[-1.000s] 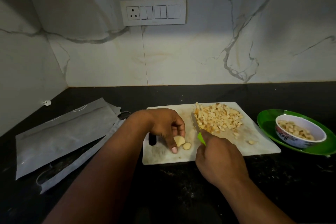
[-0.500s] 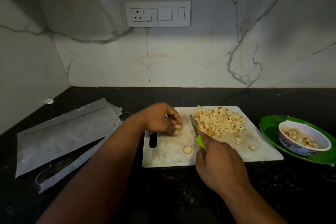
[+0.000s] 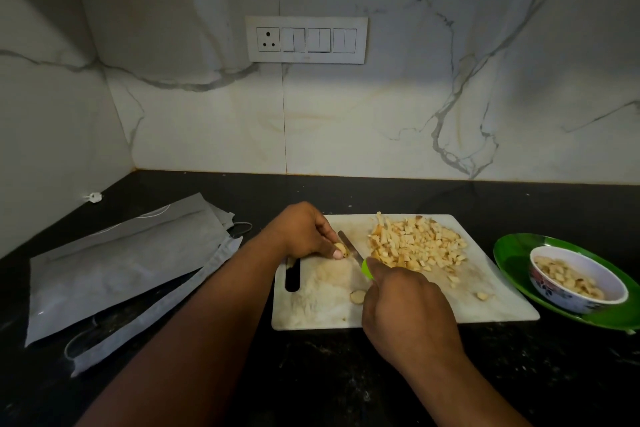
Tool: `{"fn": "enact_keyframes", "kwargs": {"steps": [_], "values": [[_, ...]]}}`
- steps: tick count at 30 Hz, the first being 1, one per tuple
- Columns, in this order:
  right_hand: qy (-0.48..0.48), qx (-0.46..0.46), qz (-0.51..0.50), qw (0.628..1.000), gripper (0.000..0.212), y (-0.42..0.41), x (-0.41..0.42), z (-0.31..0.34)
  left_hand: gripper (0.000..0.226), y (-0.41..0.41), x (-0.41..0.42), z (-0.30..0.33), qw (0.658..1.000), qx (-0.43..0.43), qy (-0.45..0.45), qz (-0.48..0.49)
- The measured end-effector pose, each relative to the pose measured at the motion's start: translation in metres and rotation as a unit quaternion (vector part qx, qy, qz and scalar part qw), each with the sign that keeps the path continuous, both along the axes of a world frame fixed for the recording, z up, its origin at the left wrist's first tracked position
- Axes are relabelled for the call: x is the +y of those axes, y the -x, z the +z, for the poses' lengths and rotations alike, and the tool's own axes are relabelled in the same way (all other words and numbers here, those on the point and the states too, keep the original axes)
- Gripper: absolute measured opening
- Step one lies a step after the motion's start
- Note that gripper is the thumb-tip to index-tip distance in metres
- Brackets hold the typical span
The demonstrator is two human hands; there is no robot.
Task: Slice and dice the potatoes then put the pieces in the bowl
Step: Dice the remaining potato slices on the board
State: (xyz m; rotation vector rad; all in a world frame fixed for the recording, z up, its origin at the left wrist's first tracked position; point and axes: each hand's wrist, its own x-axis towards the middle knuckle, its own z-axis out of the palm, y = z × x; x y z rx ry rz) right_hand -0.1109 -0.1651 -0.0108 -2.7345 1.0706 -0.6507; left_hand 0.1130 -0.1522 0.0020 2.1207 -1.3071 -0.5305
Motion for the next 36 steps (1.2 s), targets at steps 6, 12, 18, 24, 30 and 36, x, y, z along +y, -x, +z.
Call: {"fn": "enact_keyframes", "kwargs": {"steps": [6, 12, 18, 24, 30, 36], "values": [[-0.011, 0.046, 0.012, 0.999, 0.055, -0.008, 0.000, 0.006, 0.022, 0.002, -0.006, -0.001, 0.999, -0.001, -0.028, 0.016], [-0.006, 0.082, 0.022, 0.996, 0.056, 0.011, 0.009, 0.011, 0.022, 0.004, -0.007, 0.000, 0.998, 0.023, -0.041, 0.048], [0.022, 0.074, 0.018, 0.997, 0.051, 0.024, 0.017, 0.023, 0.027, 0.002, -0.005, 0.004, 0.997, -0.032, -0.061, 0.041], [0.010, 0.060, 0.017, 0.998, 0.051, -0.010, 0.004, 0.018, 0.024, 0.005, -0.005, 0.005, 0.997, -0.039, -0.064, 0.037], [0.009, 0.086, 0.043, 0.995, 0.057, 0.012, 0.015, 0.014, 0.022, 0.002, -0.005, 0.003, 0.998, -0.019, -0.048, 0.035], [0.023, 0.060, 0.021, 0.998, 0.047, 0.016, 0.016, 0.027, 0.015, 0.000, -0.001, 0.004, 0.997, -0.048, -0.051, 0.000]]}}
